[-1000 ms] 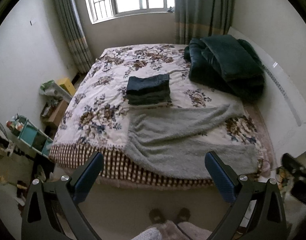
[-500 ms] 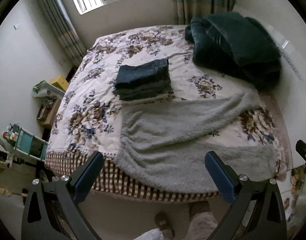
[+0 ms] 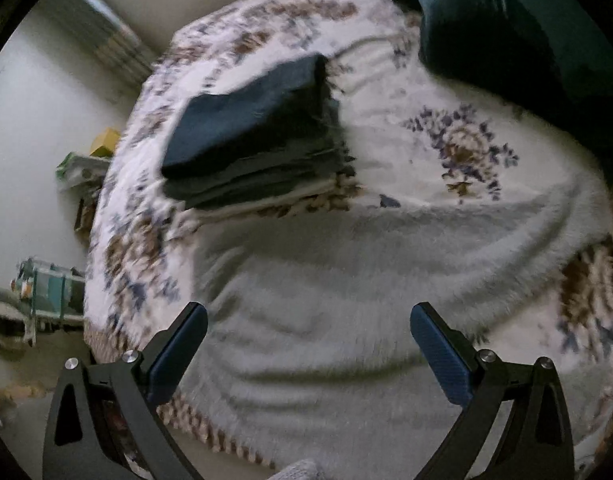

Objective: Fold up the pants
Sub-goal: 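Lower both grippers onto the grey blanket edge and close on it, then lift the blanket edge with both grippers and fold it over the blanket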

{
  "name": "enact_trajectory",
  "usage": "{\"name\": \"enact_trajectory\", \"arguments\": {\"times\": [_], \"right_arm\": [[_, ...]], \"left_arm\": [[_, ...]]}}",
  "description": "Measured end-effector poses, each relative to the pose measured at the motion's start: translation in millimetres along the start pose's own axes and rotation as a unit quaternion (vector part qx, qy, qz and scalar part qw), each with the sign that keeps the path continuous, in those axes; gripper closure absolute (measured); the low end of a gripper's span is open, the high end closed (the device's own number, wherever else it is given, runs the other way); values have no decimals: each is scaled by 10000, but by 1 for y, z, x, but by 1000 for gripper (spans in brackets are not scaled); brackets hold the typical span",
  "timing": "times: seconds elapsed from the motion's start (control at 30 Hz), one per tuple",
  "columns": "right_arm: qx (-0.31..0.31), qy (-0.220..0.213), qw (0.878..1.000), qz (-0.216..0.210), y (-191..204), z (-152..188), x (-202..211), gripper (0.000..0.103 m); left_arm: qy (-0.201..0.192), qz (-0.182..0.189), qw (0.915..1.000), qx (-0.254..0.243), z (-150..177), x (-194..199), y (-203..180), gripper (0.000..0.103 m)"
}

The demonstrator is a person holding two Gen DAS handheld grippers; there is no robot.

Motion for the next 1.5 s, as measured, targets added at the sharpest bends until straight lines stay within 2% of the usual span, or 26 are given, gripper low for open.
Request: {"name": "enact_trajectory", "arguments": {"times": [0.17, 0.3, 0.33, 0.37, 0.4, 0.43, 0.5, 0.53, 0.57, 0.6, 0.63, 0.67, 0.7, 0.73, 0.77, 0.9, 1.07, 1.13, 1.23, 1.33, 1.37, 1.43, 1.5], "right_arm": [[576, 586, 9961, 325, 31, -57, -119, 0], [1499, 1147, 9797, 682, 65, -63, -210, 0], [1644, 1285, 9754, 716, 72, -65, -228, 1], [1747, 1367, 9722, 748, 76, -67, -243, 3], [1883, 1449, 9679, 816, 83, -71, -263, 3], [1952, 1513, 9650, 888, 86, -73, -276, 4], [1967, 1671, 9619, 902, 92, -78, -305, 15], [1921, 1751, 9625, 776, 95, -78, -314, 25], [1873, 1798, 9634, 668, 98, -78, -322, 35], [1850, 1759, 9651, 582, 101, -76, -328, 39], [1841, 1684, 9670, 520, 104, -75, -329, 50], [1805, 1572, 9699, 440, 107, -72, -329, 63], [1780, 1452, 9724, 403, 110, -70, -327, 71], [1783, 1357, 9737, 410, 111, -68, -324, 88], [1766, 1266, 9753, 403, 111, -67, -320, 93], [1433, 916, 9853, 170, 106, -64, -292, 96], [1038, 458, 9934, -195, 91, -52, -233, 96], [870, 328, 9949, -396, 83, -45, -203, 96], [644, 193, 9959, -612, 49, -30, -125, 96], [442, 62, 9959, -782, 22, 17, -73, 96], [374, 71, 9959, -822, 14, 39, -59, 96], [339, 82, 9964, -770, -4, 81, -39, 96], [343, 51, 9974, -629, -20, 123, -29, 96]], "left_arm": [[373, -17, 9978, -549, -50, -114, -35, 0], [710, 144, 9907, -1150, -67, -189, -67, 3], [818, 168, 9884, -1272, -67, -204, -71, 8], [922, 188, 9858, -1392, -70, -222, -78, 17], [999, 273, 9836, -1480, -70, -233, -82, 21], [1116, 430, 9802, -1577, -68, -246, -87, 30], [1193, 674, 9764, -1671, -66, -258, -92, 38], [1140, 785, 9755, -1707, -65, -259, -94, 44], [1095, 852, 9754, -1714, -65, -258, -93, 55], [1028, 987, 9748, -1718, -65, -255, -94, 61], [936, 1070, 9739, -1768, -63, -247, -94, 75], [846, 1053, 9746, -1784, -64, -244, -94, 92], [730, 1011, 9757, -1803, -64, -237, -93, 94], [615, 959, 9771, -1796, -61, -228, -90, 97], [569, 951, 9779, -1772, -59, -223, -87, 98], [157, 990, 9857, -1356, -51, -176, -62, 99], [-330, 1152, 9897, -783, -30, -94, -22, 100], [-551, 1215, 9895, -560, -14, -63, -12, 100], [-818, 1326, 9874, -257, 5, -39, -6, 100], [-1018, 1371, 9852, -115, 39, -8, -3, 100], [-1026, 1434, 9842, -126, 60, 3, -4, 100], [-922, 1563, 9834, -81, 107, 15, -9, 100], [-654, 1738, 9826, -18, 145, 8, -20, 100]]}}
Point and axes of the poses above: each gripper's, at about its wrist camera, not at the fingertips, and x roughly against the way its jaws point, y to its left, z to its underside, the point moved 5 cm from there along -x, roughly the way its jaws point, and after that the axes turned 11 degrees about -x, right-handed, at the moved point
